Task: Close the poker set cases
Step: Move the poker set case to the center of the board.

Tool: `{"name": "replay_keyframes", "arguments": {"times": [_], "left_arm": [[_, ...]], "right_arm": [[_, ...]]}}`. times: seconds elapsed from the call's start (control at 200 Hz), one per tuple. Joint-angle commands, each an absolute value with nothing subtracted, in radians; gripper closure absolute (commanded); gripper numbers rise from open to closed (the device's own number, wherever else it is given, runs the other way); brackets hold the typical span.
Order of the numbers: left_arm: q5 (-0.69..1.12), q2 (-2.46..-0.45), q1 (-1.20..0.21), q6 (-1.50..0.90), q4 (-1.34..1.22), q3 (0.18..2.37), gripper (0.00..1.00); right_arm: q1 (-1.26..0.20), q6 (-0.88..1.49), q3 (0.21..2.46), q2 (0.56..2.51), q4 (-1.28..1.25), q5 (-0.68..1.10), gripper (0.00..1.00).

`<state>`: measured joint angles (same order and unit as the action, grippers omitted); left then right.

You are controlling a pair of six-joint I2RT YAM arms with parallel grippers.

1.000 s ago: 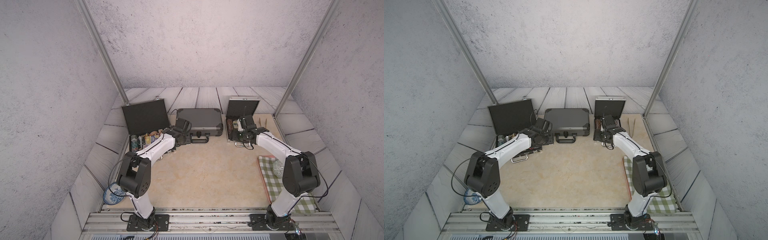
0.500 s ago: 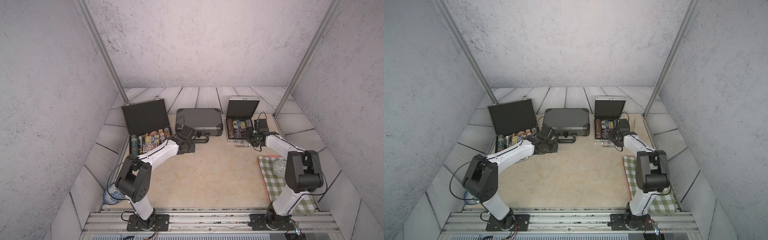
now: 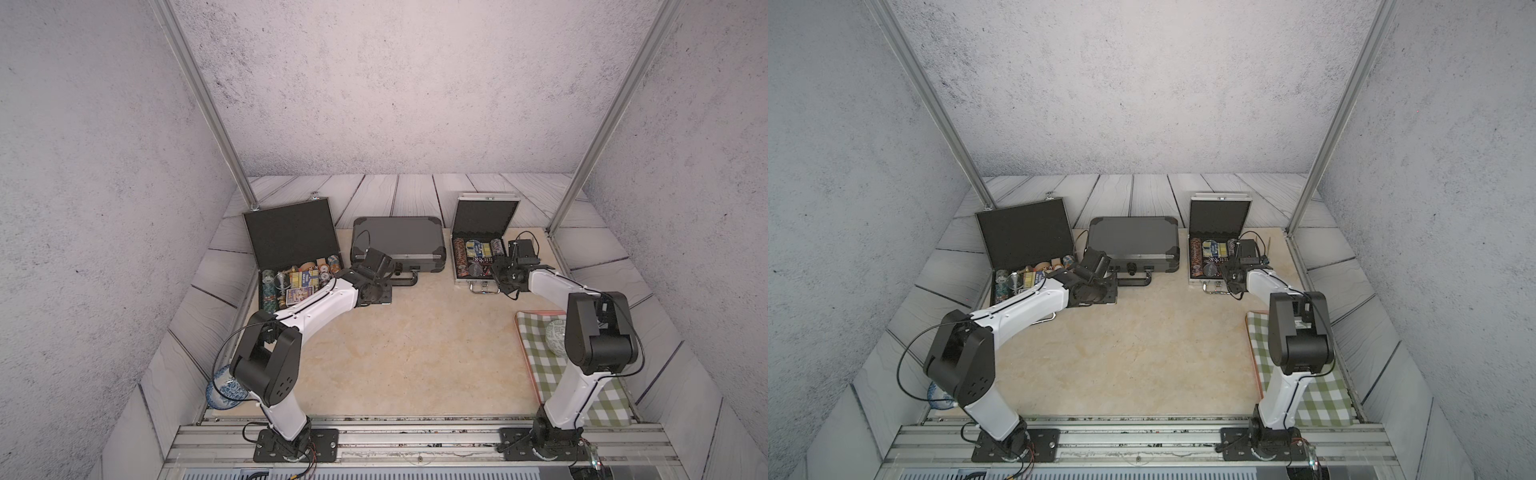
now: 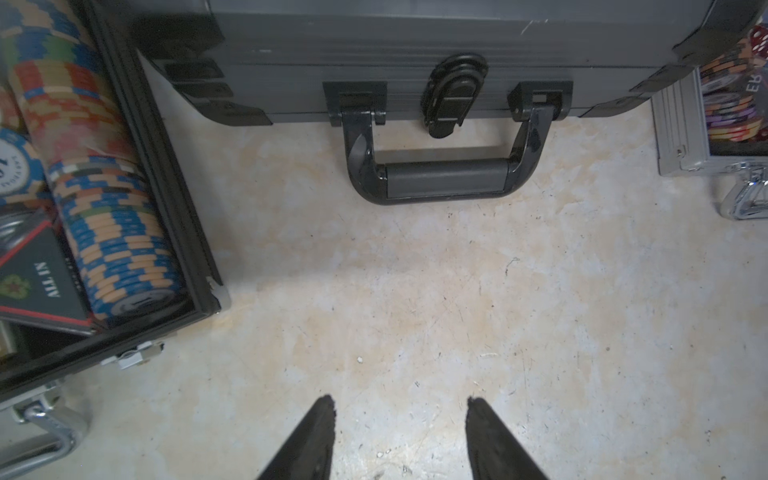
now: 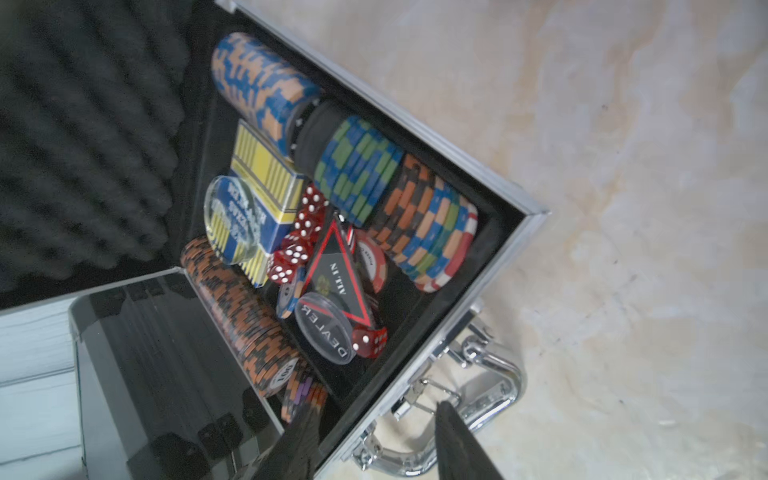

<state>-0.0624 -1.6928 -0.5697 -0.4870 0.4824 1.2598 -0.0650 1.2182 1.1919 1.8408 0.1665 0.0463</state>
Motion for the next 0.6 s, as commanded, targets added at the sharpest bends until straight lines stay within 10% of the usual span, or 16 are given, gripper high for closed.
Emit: {"name": "replay_keyframes", "arguments": {"times": [0.0,0.596], "left_arm": [[-0.084,-1.672,-0.569,-0.472,0.509,1.292,0.46],[-0.107,-1.645,-0.566,-0.471,0.490,1.275,0.46]], "right_arm": [[-0.071,1.307,1.175,1.883,0.163,0.008,0.52],[-0.083,1.364,1.249,1.981,0.190,0.000,0.60]]}}
